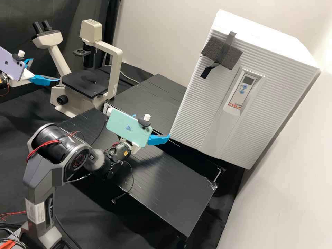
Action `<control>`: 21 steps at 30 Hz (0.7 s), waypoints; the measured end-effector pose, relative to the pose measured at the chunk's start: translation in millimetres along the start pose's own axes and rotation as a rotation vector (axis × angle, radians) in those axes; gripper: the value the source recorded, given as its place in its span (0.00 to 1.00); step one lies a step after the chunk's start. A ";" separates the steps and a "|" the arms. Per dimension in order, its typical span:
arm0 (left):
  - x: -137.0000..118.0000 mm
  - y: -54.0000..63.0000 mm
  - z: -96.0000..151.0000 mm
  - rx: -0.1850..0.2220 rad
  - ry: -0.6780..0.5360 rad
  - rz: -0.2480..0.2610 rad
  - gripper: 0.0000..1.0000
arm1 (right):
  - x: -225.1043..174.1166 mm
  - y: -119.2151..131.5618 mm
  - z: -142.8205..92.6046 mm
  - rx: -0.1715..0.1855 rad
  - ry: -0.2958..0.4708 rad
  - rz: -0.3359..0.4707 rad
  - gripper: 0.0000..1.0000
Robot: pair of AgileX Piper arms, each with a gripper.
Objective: Open the incubator door.
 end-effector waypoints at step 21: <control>0.0 0.0 0.0 0.000 0.000 0.000 1.00 | -29.8 58.4 -11.9 0.062 0.078 0.198 1.00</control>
